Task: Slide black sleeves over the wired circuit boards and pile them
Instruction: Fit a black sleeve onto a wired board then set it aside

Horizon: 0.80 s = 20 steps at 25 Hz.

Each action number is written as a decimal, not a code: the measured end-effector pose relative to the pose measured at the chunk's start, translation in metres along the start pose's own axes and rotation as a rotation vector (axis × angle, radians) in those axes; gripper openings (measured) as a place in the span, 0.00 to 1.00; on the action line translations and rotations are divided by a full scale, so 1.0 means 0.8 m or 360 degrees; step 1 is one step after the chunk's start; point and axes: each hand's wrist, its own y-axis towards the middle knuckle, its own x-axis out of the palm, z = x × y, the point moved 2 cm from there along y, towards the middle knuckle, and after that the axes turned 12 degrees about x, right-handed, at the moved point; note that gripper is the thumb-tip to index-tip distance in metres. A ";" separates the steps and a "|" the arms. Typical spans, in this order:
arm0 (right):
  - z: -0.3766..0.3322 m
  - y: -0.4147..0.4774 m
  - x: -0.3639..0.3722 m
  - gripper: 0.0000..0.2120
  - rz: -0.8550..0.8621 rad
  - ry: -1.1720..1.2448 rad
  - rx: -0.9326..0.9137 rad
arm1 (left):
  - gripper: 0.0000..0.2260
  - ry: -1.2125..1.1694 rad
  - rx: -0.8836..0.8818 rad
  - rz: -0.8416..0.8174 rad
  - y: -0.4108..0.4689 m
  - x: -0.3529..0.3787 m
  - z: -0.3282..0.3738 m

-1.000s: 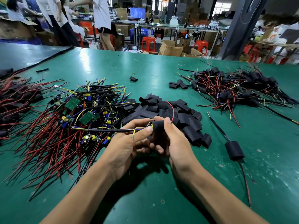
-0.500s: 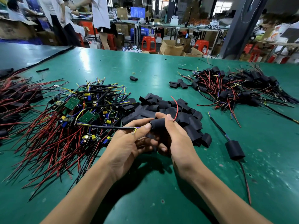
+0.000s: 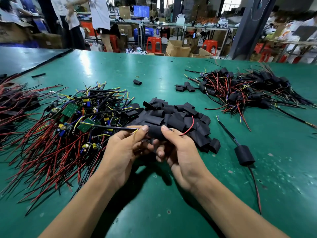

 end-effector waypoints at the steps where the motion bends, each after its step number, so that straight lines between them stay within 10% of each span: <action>1: 0.000 -0.002 0.002 0.13 -0.0034 -0.0074 0.0041 | 0.10 0.0001 0.0019 -0.0012 0.001 0.000 0.001; 6: -0.005 -0.010 0.008 0.10 0.0013 -0.0246 0.0084 | 0.16 0.0090 0.0051 -0.0089 0.004 -0.009 0.010; 11: -0.032 -0.002 -0.005 0.13 0.0425 0.0387 -0.0179 | 0.03 0.0300 0.0071 -0.0080 0.003 -0.015 0.010; 20: -0.053 -0.023 -0.099 0.17 0.0970 0.1035 -0.0260 | 0.02 0.1467 0.0614 0.0036 0.010 -0.036 0.006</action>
